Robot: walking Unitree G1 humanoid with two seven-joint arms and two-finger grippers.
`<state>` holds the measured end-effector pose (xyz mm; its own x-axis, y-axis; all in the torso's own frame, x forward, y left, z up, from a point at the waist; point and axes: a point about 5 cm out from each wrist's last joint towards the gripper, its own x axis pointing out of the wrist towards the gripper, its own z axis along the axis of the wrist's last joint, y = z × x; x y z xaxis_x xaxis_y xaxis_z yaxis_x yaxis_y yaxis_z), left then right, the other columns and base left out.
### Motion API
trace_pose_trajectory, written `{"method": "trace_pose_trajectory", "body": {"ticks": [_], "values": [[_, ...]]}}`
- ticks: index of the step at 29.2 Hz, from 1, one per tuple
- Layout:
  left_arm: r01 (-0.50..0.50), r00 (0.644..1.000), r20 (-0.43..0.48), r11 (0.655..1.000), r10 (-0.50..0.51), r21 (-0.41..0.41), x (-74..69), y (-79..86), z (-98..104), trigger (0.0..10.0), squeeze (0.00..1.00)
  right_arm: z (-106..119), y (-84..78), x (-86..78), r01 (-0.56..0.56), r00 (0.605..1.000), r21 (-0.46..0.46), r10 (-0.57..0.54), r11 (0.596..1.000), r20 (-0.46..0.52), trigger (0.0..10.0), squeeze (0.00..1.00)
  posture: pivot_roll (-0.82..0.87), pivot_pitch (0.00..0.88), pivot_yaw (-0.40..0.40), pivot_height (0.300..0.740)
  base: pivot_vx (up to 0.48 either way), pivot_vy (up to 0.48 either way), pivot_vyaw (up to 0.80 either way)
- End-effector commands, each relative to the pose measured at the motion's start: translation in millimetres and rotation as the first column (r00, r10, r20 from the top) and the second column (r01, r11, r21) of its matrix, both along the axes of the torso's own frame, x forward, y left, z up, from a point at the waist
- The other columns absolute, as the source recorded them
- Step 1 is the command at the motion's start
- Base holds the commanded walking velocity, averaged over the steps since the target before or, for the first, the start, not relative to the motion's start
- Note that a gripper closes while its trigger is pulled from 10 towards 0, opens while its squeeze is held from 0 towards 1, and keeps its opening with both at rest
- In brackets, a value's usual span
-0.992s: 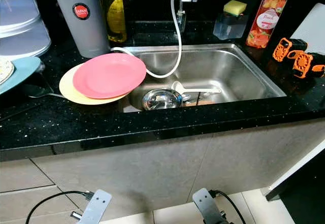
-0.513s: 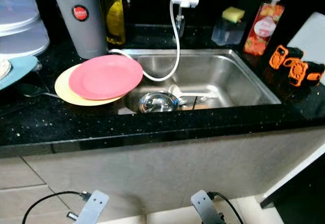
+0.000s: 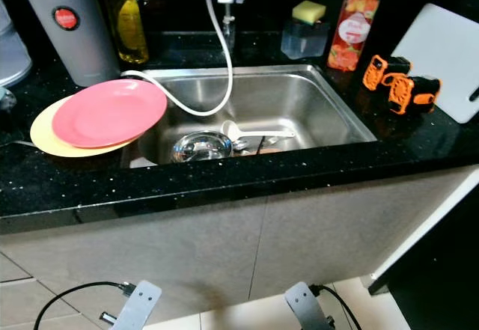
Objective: Kitchen organization
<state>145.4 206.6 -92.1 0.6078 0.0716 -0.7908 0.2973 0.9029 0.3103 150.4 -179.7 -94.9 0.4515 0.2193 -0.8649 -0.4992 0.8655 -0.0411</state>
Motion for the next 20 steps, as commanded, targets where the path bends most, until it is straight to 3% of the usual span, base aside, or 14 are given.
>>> {"method": "trace_pose_trajectory", "body": {"ticks": [1, 10, 12, 14, 17, 20], "values": [[-0.012, 1.0, -0.013, 1.0, 0.011, -0.018, -5.7, 1.6, -1.6, 10.0, 0.0, -0.2, 0.7, -0.2, -0.001, 1.0, 0.002, 0.001, 1.0, -0.005, 10.0, 0.0, 0.05, 0.0, -0.051, 0.74, 0.0, 0.0, 0.0], [-0.071, 0.997, -0.013, 0.996, 0.07, -0.059, -7.2, 2.8, -1.9, 10.0, 0.0, 5.7, 8.2, 13.0, 0.022, 0.998, 0.055, -0.026, 0.998, 0.059, 10.0, 0.0, 0.07, 0.003, -0.054, 0.74, 0.0, 0.0, 0.0], [-0.175, 0.984, -0.002, 0.98, 0.175, -0.094, -10.8, 6.0, -2.4, 10.0, 0.0, 11.5, 11.8, 26.1, 0.047, 0.991, 0.056, -0.054, 0.997, 0.126, 10.0, 0.0, 0.07, 0.008, -0.058, 0.74, 0.0, 0.0, 0.0], [-0.175, 0.984, -0.002, 0.98, 0.175, -0.094, -10.8, 6.0, -2.4, 10.0, 0.0, 11.5, 11.8, 26.1, 0.047, 0.991, 0.056, -0.054, 0.997, 0.126, 10.0, 0.0, 0.07, 0.008, -0.058, 0.74, 0.0, 0.0, 0.0], [-0.256, 0.966, 0.008, 0.961, 0.258, -0.103, -13.7, 12.4, -2.1, 10.0, 0.0, 19.4, 11.9, 41.7, 0.111, 0.971, 0.049, -0.119, 0.993, 0.21, 10.0, 0.0, 0.09, 0.028, -0.076, 0.74, 0.0, 0.0, 0.0], [-0.244, 0.969, 0.001, 0.967, 0.245, -0.076, -17.2, 16.7, -2.5, 10.0, 0.0, 23.7, 14.6, 50.6, 0.141, 0.96, 0.066, -0.152, 0.988, 0.235, 10.0, 0.0, 0.1, 0.035, -0.082, 0.74, 0.0, 0.0, 0.0]]}}
